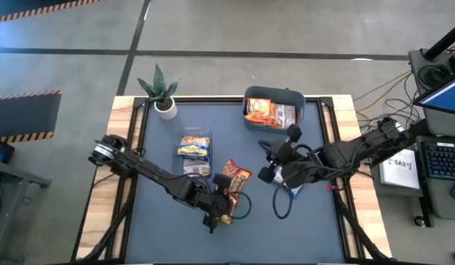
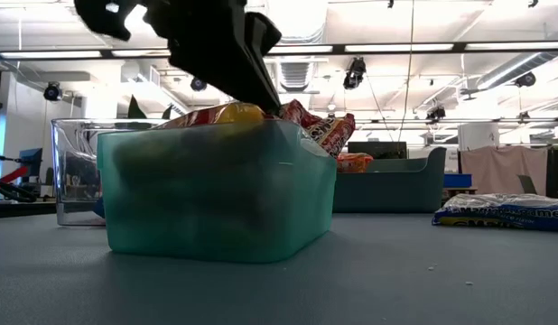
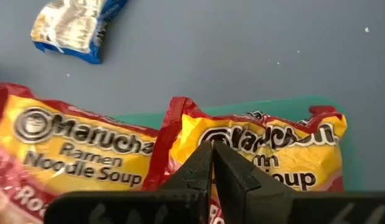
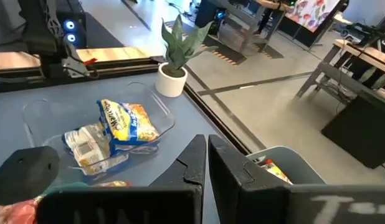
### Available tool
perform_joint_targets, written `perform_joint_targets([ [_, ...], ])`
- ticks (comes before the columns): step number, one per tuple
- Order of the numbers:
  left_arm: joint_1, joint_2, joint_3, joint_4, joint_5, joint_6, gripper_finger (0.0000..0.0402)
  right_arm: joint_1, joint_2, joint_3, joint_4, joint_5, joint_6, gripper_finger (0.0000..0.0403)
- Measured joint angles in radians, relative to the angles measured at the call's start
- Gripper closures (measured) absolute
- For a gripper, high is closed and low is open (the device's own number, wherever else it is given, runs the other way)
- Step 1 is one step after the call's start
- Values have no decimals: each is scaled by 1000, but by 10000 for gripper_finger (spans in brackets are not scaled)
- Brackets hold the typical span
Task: Sort Maruchan noodles
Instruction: Put the red noodle pack into the green bin
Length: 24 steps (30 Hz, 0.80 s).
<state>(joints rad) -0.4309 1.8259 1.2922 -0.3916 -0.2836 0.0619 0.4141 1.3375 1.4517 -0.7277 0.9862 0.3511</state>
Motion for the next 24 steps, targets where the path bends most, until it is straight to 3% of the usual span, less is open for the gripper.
perform_joint_targets([
  [4,9,32,2,17,-14,5,402,0,26,-2,0,-10,15,394],
  [8,15,45,1,-11,-91,6,402,0,50,-2,-1,-35,20,394],
  [14,9,38,15,-49,-95,5,402,0,68,-2,-22,-101,44,394],
  [24,-46,-15,69,-89,-100,0,402,13,69,-2,-366,-288,366,394],
])
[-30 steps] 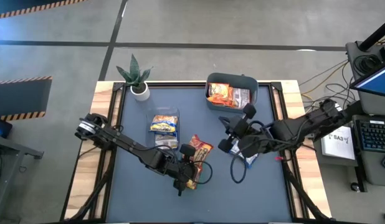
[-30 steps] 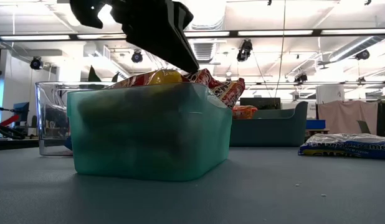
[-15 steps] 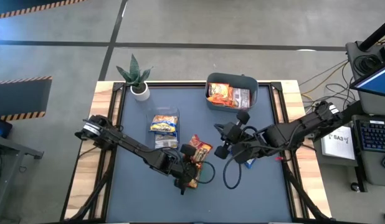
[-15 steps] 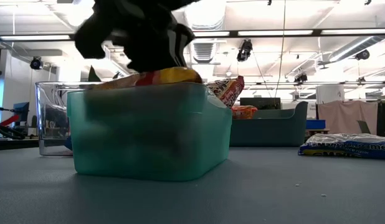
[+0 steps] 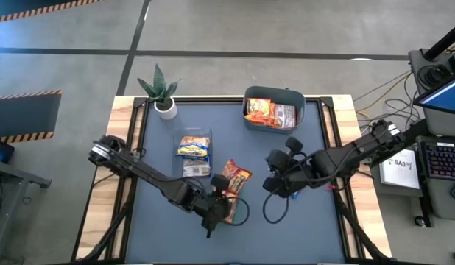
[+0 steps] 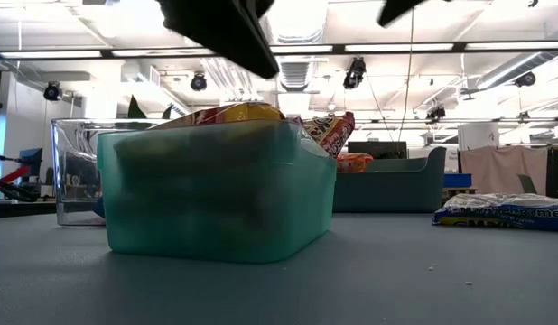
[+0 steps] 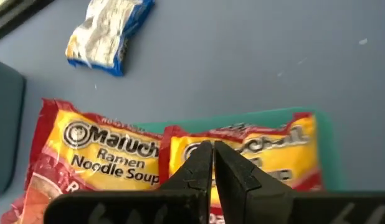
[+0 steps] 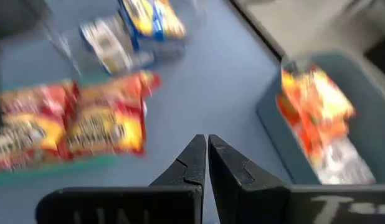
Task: Sort Maruchan noodles
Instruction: Put the red noodle pack into the green bin, then put the blue noodle pack into the transparent bin
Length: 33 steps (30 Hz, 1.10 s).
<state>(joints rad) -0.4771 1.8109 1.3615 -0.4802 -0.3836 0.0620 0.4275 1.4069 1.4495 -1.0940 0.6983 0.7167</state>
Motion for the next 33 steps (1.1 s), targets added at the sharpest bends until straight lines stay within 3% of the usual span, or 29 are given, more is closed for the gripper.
perform_joint_targets([
  [4,-30,-23,1,-6,-7,0,402,33,6,-15,-122,-30,132,394],
  [11,-86,-82,-36,19,-83,25,402,74,7,-87,-138,-132,227,394],
  [19,-107,-251,-252,238,-137,30,402,77,7,-213,-116,-223,299,394],
  [25,-107,-382,-379,366,-237,5,402,68,7,-299,-90,-333,401,390],
  [29,-107,-430,-399,374,-264,-41,402,47,7,-350,-57,-403,436,357],
  [33,-107,-437,-400,379,-264,-47,402,30,7,-402,-8,-467,435,294],
])
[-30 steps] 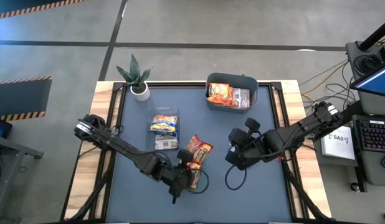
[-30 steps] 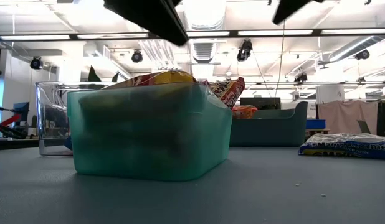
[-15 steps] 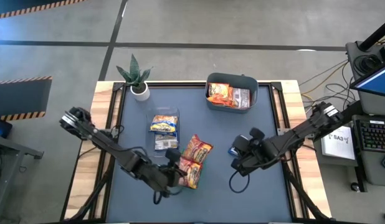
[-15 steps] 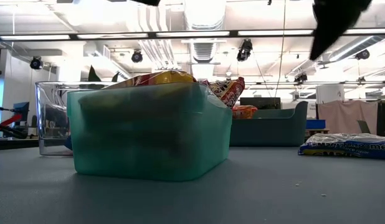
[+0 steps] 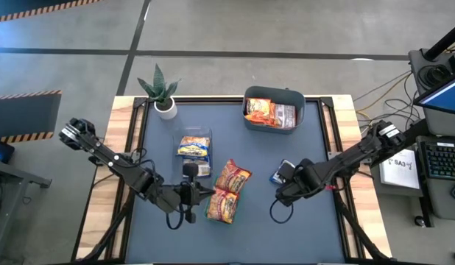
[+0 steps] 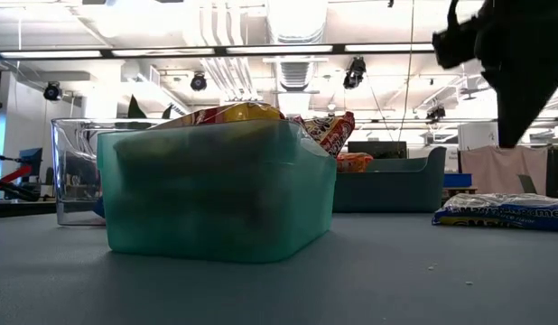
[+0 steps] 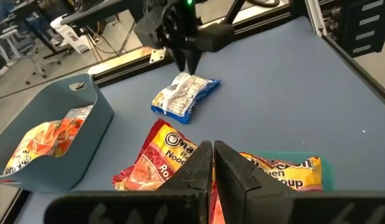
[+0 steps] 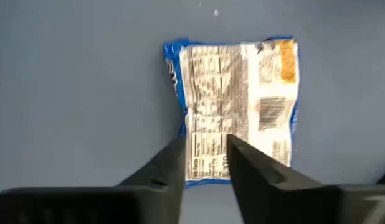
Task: Sort Maruchan noodles
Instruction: Put the blue noodle pack into the transparent bin
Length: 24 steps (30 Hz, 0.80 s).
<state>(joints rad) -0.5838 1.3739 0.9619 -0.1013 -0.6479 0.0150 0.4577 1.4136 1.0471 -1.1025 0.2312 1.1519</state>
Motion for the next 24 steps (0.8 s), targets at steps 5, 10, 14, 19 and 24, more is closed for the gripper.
perform_joint_targets([
  [5,0,14,0,4,0,2,402,-5,0,-78,164,-12,-35,212],
  [10,2,17,0,4,0,18,402,-9,14,-145,338,-6,-93,171],
  [14,2,17,1,8,0,19,402,-12,52,-152,318,7,-100,171],
  [19,2,18,1,13,0,21,402,-8,143,-151,292,2,-102,185],
  [24,3,18,1,13,0,21,402,-8,206,-146,250,16,-96,198],
])
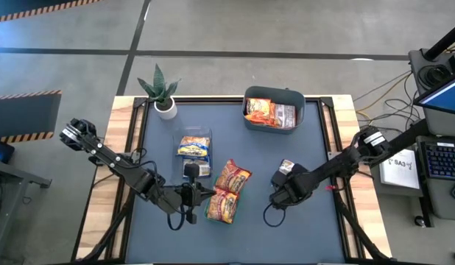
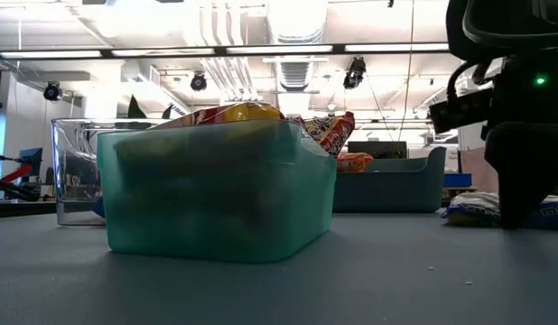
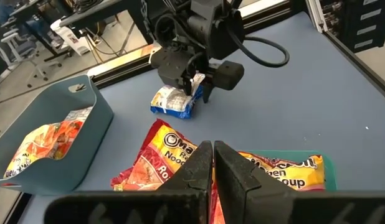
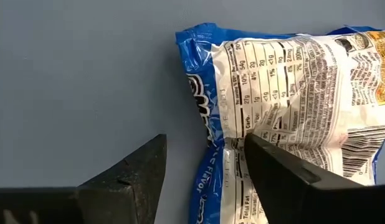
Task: Sort Maruchan noodles
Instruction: Put the blue noodle pack into the transparent bin
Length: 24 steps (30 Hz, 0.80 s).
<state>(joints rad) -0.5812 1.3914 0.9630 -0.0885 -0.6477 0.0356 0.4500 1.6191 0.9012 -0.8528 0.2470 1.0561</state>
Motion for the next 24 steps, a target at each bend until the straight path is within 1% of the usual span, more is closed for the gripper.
perform_joint_targets([
  [4,0,0,0,0,0,0,402,0,15,16,-20,10,-1,221],
  [7,0,0,0,0,0,0,402,0,12,34,-45,27,-7,253],
  [10,0,0,0,0,0,0,402,-1,0,51,-57,39,-17,299],
  [14,0,0,0,1,0,0,402,-1,-18,56,-62,42,-40,372],
  [15,0,0,0,3,0,0,402,-1,-25,56,-65,42,-50,383],
  [21,0,0,0,32,0,0,402,-1,-73,59,-64,46,-63,394],
  [24,0,0,0,40,0,0,402,2,-115,59,-62,72,-64,394],
])
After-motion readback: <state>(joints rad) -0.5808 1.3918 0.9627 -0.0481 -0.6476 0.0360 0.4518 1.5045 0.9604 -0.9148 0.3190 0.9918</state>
